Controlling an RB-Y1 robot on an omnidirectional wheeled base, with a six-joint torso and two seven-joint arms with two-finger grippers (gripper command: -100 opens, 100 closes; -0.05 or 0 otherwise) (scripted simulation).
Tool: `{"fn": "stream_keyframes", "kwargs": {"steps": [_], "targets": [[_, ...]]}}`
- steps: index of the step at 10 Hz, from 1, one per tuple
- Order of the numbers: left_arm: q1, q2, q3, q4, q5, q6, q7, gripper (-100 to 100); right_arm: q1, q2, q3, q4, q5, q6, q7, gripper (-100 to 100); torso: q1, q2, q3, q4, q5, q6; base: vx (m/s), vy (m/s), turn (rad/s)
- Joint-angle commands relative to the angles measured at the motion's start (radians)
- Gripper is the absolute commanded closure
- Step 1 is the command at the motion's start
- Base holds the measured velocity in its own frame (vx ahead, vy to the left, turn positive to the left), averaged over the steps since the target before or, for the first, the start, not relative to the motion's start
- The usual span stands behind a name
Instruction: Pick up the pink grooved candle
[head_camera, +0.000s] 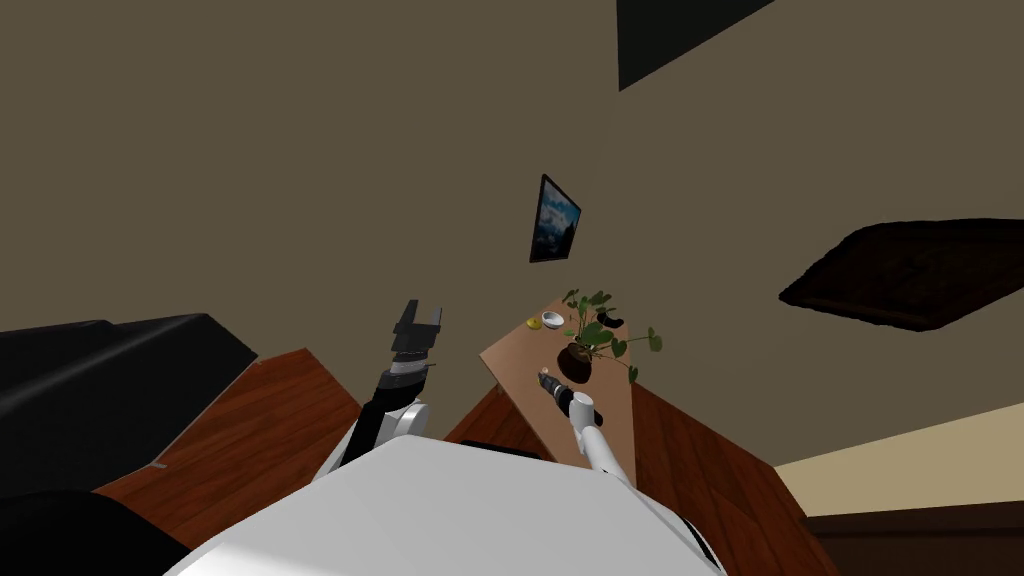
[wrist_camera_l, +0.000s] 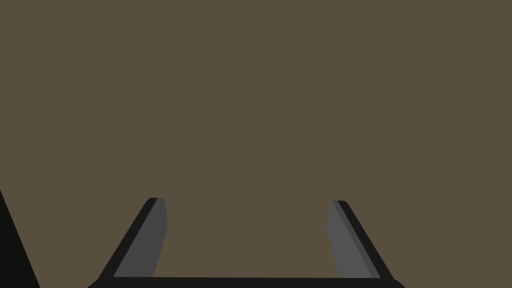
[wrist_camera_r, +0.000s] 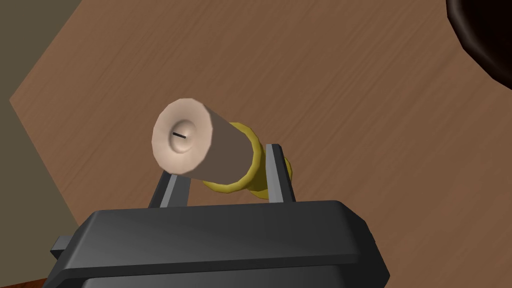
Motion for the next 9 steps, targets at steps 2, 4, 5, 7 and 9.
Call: {"fn": "stream_keyframes", "kwargs": {"steps": [2, 4, 5, 7, 9], "targets": [[0.000, 0.000, 0.000, 0.000, 0.000, 0.000, 0.000, 0, 0.000, 0.000, 0.000, 0.000, 0.000, 0.000, 0.000, 0, 0.000, 0.000, 0.000, 0.000, 0.000, 0.000, 0.000, 0.000, 0.000], [0.000, 0.000, 0.000, 0.000, 0.000, 0.000, 0.000, 0, 0.035, -0.022, -0.031, -0.041, 0.013, -0.026, -0.067, 100, -0.001, 0.002, 0.001, 0.000, -0.001, -0.002, -0.078, -0.039, 0.399], [0.000, 0.000, 0.000, 0.000, 0.000, 0.000, 0.000, 0, 0.035, -0.022, -0.031, -0.041, 0.013, -0.026, -0.067, 100, -0.004, 0.006, 0.003, 0.001, -0.001, 0.000, -0.098, -0.065, 0.268], [0.000, 0.000, 0.000, 0.000, 0.000, 0.000, 0.000, 0, 0.066, -0.048, -0.080, -0.068, 0.011, -0.059, -0.120, 100, -0.006, 0.006, 0.003, 0.000, -0.001, 0.001, -0.114, -0.055, 0.432], [0.000, 0.000, 0.000, 0.000, 0.000, 0.000, 0.000, 0, 0.081, -0.061, -0.104, -0.082, 0.009, -0.075, -0.146, 100, -0.005, 0.007, 0.003, -0.001, -0.002, 0.002, -0.104, -0.022, 0.370]]}}
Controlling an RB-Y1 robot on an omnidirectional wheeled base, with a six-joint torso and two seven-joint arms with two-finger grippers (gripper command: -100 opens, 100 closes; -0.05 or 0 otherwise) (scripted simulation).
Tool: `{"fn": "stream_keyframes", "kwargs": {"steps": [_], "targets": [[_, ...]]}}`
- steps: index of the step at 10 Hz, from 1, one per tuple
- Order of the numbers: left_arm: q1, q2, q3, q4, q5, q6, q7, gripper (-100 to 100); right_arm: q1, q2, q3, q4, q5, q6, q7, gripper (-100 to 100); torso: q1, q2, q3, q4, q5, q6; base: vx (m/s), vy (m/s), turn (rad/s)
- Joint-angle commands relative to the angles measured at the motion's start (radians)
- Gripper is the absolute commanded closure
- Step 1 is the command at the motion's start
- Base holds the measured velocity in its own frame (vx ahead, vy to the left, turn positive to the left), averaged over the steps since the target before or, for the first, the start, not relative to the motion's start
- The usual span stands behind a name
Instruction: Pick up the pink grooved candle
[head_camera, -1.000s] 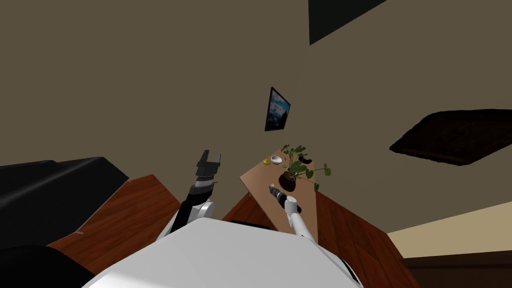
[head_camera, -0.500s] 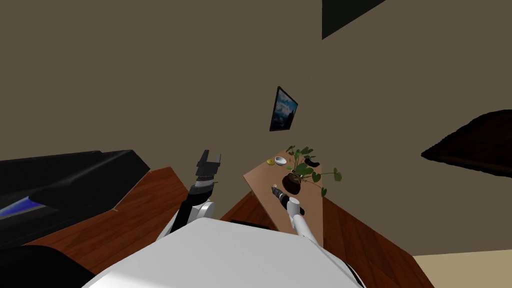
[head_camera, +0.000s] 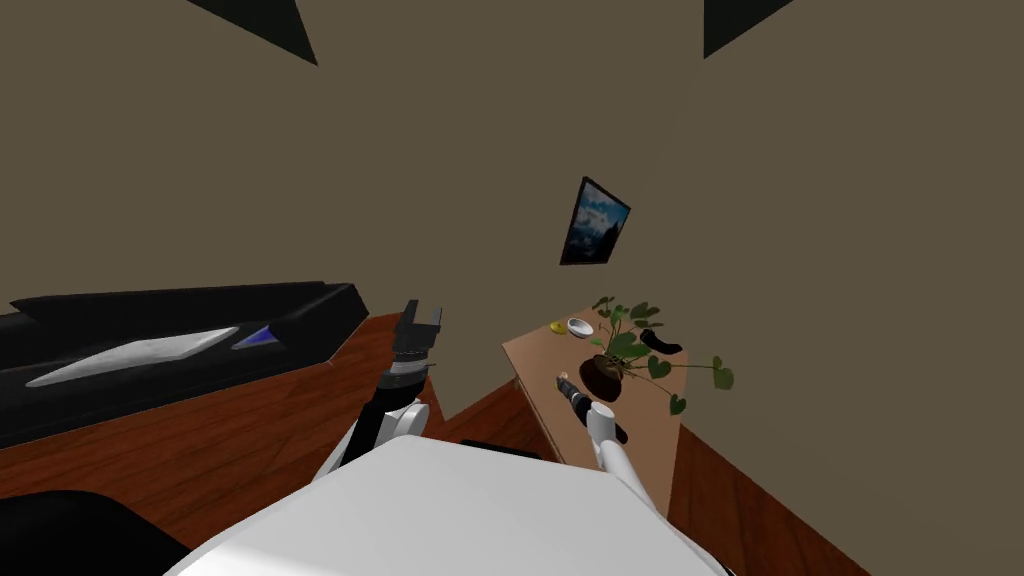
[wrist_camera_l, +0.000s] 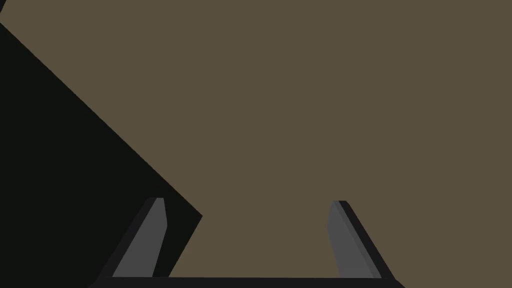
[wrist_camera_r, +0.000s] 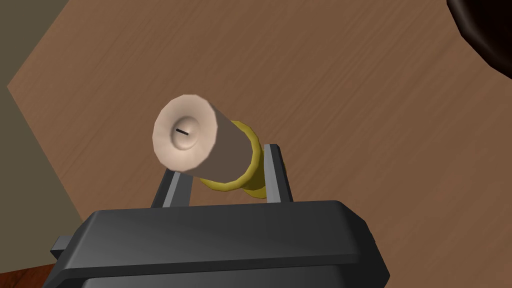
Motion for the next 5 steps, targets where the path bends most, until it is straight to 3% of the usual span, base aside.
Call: {"fn": "stream_keyframes", "kwargs": {"steps": [1, 2, 4, 5], "targets": [[0.000, 0.000, 0.000, 0.000, 0.000, 0.000, 0.000, 0, 0.022, -0.018, -0.036, -0.020, -0.001, -0.027, -0.042, 100, 0.000, 0.000, 0.000, 0.000, 0.000, 0.000, -0.125, -0.027, 0.428], [0.000, 0.000, 0.000, 0.000, 0.000, 0.000, 0.000, 0, 0.022, -0.018, -0.036, -0.020, -0.001, -0.027, -0.042, 100, -0.001, 0.001, 0.000, -0.001, 0.000, 0.001, -0.102, -0.021, 0.340], [0.000, 0.000, 0.000, 0.000, 0.000, 0.000, 0.000, 0, 0.053, -0.044, -0.084, -0.047, -0.003, -0.059, -0.095, 100, -0.001, -0.001, 0.000, 0.000, 0.000, -0.001, -0.118, -0.028, 0.441], [0.000, 0.000, 0.000, 0.000, 0.000, 0.000, 0.000, 0, 0.053, -0.044, -0.084, -0.047, -0.003, -0.059, -0.095, 100, -0.002, 0.001, 0.001, 0.001, 0.001, 0.002, -0.101, -0.010, 0.289]]}}
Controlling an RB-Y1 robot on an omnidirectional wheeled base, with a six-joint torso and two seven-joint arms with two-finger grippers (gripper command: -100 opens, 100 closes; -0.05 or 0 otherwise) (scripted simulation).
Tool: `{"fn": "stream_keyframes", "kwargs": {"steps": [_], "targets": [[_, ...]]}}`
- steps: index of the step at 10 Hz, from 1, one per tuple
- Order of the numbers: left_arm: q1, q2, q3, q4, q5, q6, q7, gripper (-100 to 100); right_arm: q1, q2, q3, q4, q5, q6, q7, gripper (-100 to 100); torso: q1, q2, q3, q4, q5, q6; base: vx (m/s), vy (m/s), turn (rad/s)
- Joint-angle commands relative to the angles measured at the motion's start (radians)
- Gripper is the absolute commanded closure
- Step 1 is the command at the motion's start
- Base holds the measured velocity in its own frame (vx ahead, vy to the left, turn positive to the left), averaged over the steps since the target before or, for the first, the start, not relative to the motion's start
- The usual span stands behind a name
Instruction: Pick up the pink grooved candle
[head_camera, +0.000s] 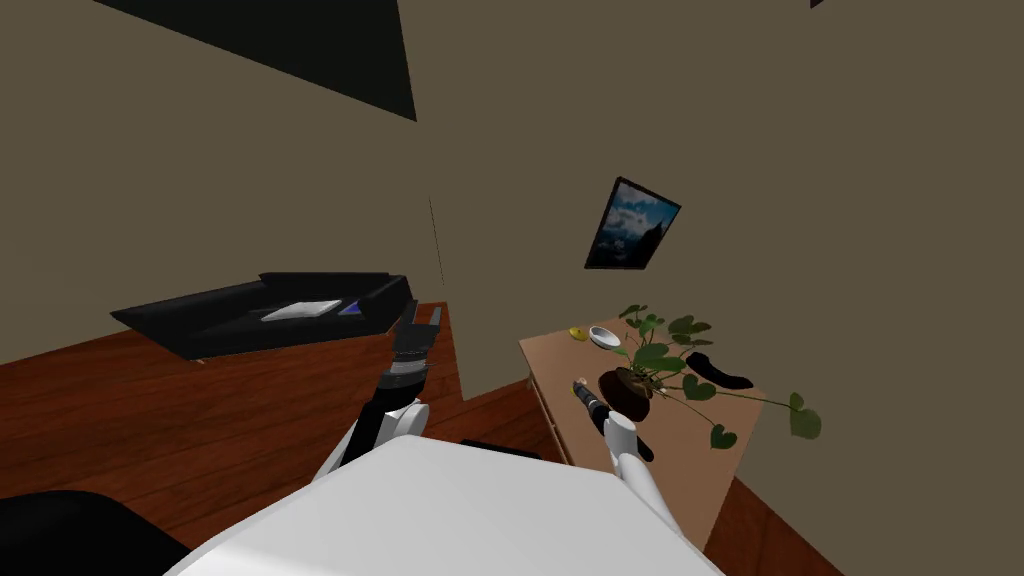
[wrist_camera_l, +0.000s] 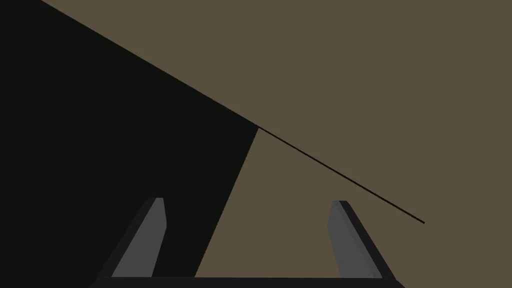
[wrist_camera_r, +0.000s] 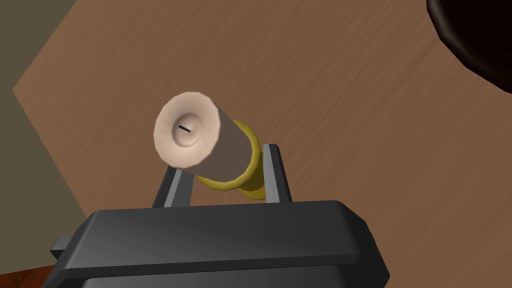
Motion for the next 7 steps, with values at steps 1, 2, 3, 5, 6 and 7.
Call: {"fn": "stream_keyframes", "kwargs": {"steps": [1, 2, 3, 5, 6, 7], "targets": [[0.000, 0.000, 0.000, 0.000, 0.000, 0.000, 0.000, 0, 0.015, -0.007, -0.031, -0.007, -0.011, -0.024, -0.008, 100, 0.000, 0.000, 0.000, 0.000, 0.000, 0.000, -0.102, 0.005, 0.369], [0.000, 0.000, 0.000, 0.000, 0.000, 0.000, 0.000, 0, 0.015, -0.007, -0.031, -0.007, -0.011, -0.024, -0.008, 100, 0.001, -0.001, 0.000, 0.000, 0.000, -0.001, -0.081, 0.006, 0.318], [0.000, 0.000, 0.000, 0.000, 0.000, 0.000, 0.000, 0, 0.031, -0.021, -0.056, -0.021, -0.012, -0.040, -0.034, 100, 0.001, -0.002, -0.001, 0.000, 0.001, -0.001, -0.079, 0.003, 0.381], [0.000, 0.000, 0.000, 0.000, 0.000, 0.000, 0.000, 0, 0.031, -0.021, -0.056, -0.021, -0.012, -0.040, -0.034, 100, 0.000, -0.002, -0.001, 0.000, 0.001, 0.000, -0.055, 0.001, 0.111], [0.000, 0.000, 0.000, 0.000, 0.000, 0.000, 0.000, 0, 0.029, -0.020, -0.057, -0.017, -0.018, -0.037, -0.024, 100, 0.000, -0.004, -0.002, -0.001, 0.001, 0.001, -0.010, -0.001, -0.007], [0.000, 0.000, 0.000, 0.000, 0.000, 0.000, 0.000, 0, 0.029, -0.020, -0.057, -0.017, -0.017, -0.038, -0.026, 0, 0.000, -0.006, -0.003, -0.001, 0.001, 0.001, 0.000, 0.000, 0.000]]}}
